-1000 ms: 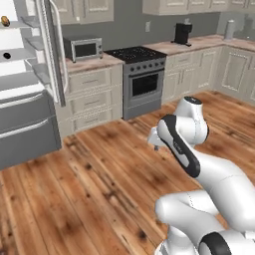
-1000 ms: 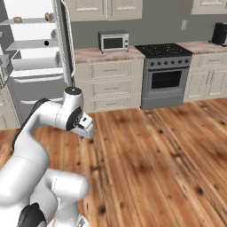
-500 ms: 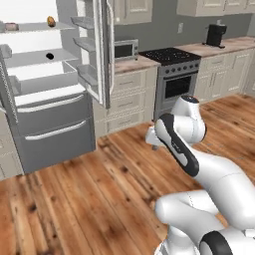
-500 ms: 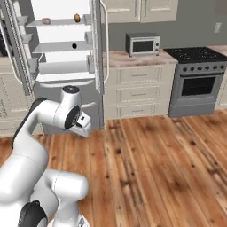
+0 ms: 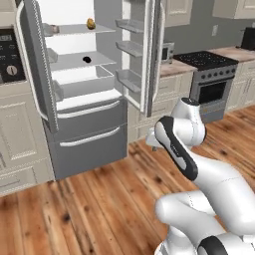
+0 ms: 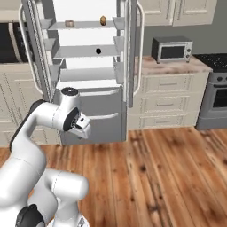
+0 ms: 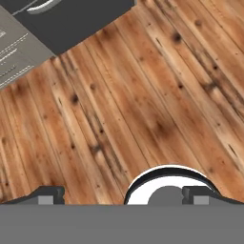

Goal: Gather the eggplant and sweet potato from the fridge and place them on a tray on the dining counter. Then gather the steak and chicken drumstick from the fridge and place them on the other tray.

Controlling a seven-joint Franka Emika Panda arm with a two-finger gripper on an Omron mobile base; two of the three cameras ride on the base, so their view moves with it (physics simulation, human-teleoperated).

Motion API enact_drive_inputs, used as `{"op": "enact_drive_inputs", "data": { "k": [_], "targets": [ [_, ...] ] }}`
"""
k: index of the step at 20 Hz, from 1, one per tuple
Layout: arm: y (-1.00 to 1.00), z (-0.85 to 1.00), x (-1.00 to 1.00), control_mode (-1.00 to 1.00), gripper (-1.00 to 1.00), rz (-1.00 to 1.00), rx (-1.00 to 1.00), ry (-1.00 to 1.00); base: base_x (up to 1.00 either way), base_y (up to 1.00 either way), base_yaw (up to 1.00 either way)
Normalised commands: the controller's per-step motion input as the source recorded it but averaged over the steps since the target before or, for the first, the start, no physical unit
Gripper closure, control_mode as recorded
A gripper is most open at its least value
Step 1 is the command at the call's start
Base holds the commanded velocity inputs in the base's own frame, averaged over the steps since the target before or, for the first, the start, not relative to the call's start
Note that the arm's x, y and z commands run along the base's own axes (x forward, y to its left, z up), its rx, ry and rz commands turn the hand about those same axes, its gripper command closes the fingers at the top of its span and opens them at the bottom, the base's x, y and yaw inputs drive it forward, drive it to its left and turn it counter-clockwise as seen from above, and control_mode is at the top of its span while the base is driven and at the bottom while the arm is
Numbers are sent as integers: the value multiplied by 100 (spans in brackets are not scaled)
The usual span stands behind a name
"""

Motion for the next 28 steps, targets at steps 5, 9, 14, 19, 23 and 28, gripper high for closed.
{"op": "enact_drive_inputs", "data": {
  "k": [5,9,14,19,23,28],
  "targets": [
    [0,0,0,100,-100,0,0,0,67,3,23],
    [0,0,0,100,-100,0,0,0,44,0,25],
    [0,0,0,100,-100,0,0,0,46,-20,21],
    [0,0,0,100,-100,0,0,0,61,-28,13],
    [0,0,0,100,-100,0,0,0,58,-26,10],
    [0,0,0,100,-100,0,0,0,58,-27,12]
  ]
}}
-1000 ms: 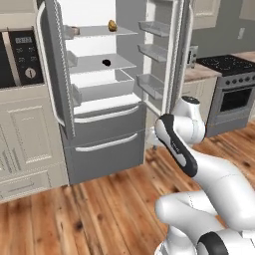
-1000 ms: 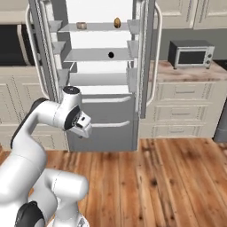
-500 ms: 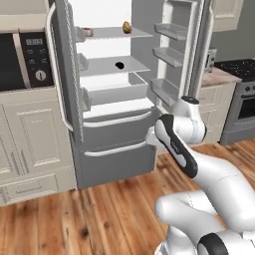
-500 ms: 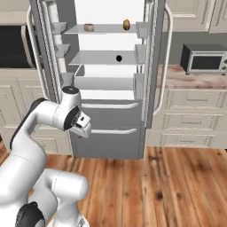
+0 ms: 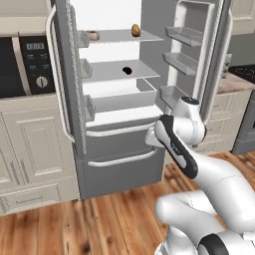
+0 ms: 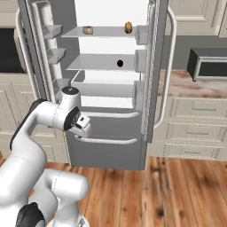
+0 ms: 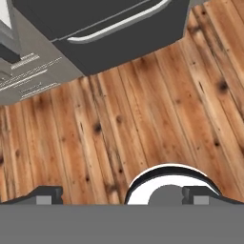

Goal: Gather the eggplant and sweet potato from the fridge and place them on a tray on the dining counter. Then gather the steak and chicken drumstick from the fridge and place them on the other tray.

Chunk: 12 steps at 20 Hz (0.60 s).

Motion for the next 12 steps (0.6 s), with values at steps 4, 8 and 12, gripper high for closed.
{"op": "enact_drive_inputs", "data": {
  "k": [4,8,12],
  "targets": [
    [0,0,0,100,-100,0,0,0,49,-34,9],
    [0,0,0,100,-100,0,0,0,52,-32,7],
    [0,0,0,100,-100,0,0,0,49,-18,9]
  ]
}}
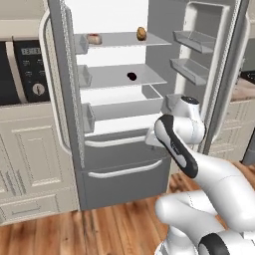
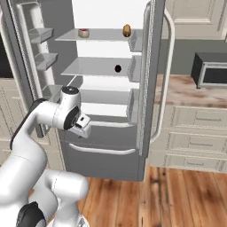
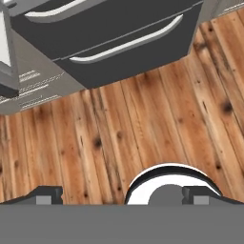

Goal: Gather the eggplant and sweet potato from the fridge and place them on a tray on the dining counter. Then gather the steak and chicken drumstick from the fridge and place them on the other tray.

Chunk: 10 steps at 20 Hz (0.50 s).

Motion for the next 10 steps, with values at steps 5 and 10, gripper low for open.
{"op": "enact_drive_inputs", "data": {
  "k": [5,10],
  "targets": [
    [0,0,0,100,-100,0,0,0,54,0,1],
    [0,0,0,100,-100,0,0,0,68,-10,0]
  ]
}}
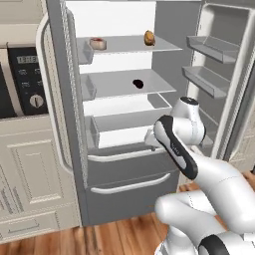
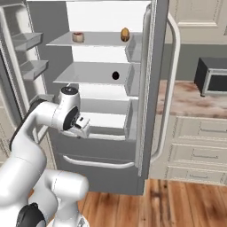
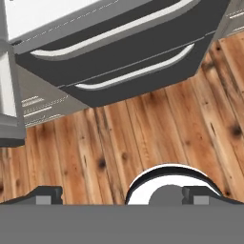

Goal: Gather the eggplant and sweet potato from the fridge and place them on a tray on the dining counter. Then gather the steak and chicken drumstick from the fridge and place them on the other tray.

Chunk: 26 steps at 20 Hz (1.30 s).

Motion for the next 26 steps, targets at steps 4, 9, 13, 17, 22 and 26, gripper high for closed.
{"op": "enact_drive_inputs", "data": {
  "k": [4,9,13,17,22,26],
  "targets": [
    [0,0,0,100,-100,0,0,0,52,-1,3],
    [0,0,0,100,-100,0,0,0,39,-11,4],
    [0,0,0,100,-100,0,0,0,28,-15,4],
    [0,0,0,100,-100,0,0,0,39,-17,3],
    [0,0,0,100,-100,0,0,0,35,-15,2],
    [0,0,0,100,-100,0,0,0,31,-16,1]
  ]
}}
